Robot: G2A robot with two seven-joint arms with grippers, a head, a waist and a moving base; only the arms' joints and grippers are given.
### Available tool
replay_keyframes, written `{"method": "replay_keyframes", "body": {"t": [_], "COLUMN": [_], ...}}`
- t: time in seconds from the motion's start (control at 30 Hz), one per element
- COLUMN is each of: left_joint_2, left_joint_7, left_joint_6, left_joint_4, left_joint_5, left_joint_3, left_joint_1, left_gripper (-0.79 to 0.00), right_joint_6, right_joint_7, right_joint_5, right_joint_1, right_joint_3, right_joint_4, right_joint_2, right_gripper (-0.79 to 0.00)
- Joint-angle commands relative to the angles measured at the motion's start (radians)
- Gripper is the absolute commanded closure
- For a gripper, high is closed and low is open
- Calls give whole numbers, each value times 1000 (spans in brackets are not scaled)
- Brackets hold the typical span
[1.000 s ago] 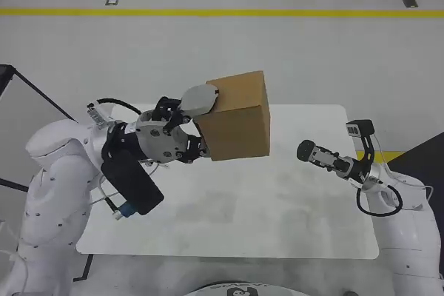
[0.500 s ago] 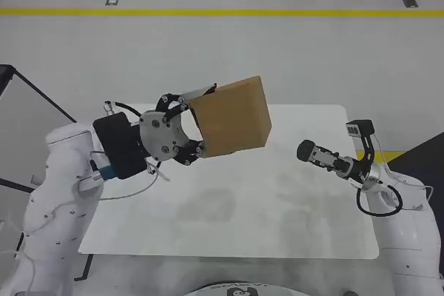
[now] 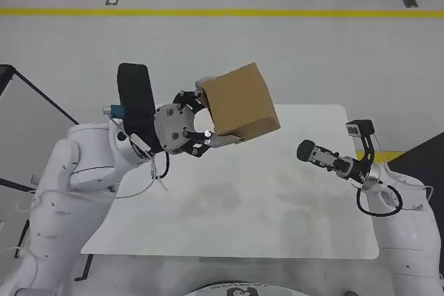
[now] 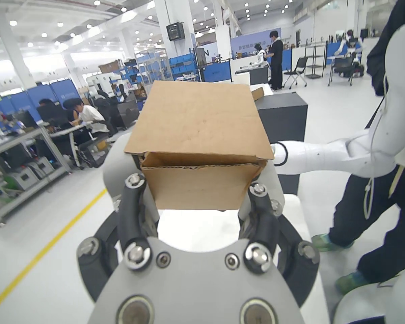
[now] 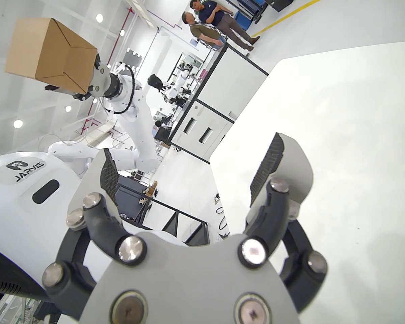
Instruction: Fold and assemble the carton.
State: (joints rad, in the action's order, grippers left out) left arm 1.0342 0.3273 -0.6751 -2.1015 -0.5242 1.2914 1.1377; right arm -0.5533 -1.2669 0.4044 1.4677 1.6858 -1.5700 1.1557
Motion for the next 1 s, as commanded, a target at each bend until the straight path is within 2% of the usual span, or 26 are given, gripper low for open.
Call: {"method": "replay_keyframes", "body": {"t": [0.0,0.2,0.27,0.37,0.5,0.67,0.87,0.97], "left_joint_2": [-1,-1,-1,0,-2,-5,-6,-7], "left_joint_7": [18,18,39,63,163,256,326,353], "left_joint_6": [20,20,63,145,243,378,433,439], "left_joint_4": [-6,-6,-6,1,3,4,8,10], "left_joint_5": [54,54,38,166,371,549,678,687], "left_joint_3": [8,8,9,5,18,43,56,64], "left_joint_1": [-5,-5,3,10,-2,-11,-17,-21], "left_gripper": [0,0,0,0,0,0,0,0], "right_joint_6": [0,0,0,0,0,0,0,0], "right_joint_7": [0,0,0,0,0,0,0,0], "right_joint_5": [0,0,0,0,0,0,0,0], "right_joint_1": [0,0,0,0,0,0,0,0], "right_joint_3": [0,0,0,0,0,0,0,0], "right_joint_4": [0,0,0,0,0,0,0,0], "right_joint_2": [0,0,0,0,0,0,0,0], "right_gripper": [-785,-785,-785,-785,-785,-785,-785,-785]}}
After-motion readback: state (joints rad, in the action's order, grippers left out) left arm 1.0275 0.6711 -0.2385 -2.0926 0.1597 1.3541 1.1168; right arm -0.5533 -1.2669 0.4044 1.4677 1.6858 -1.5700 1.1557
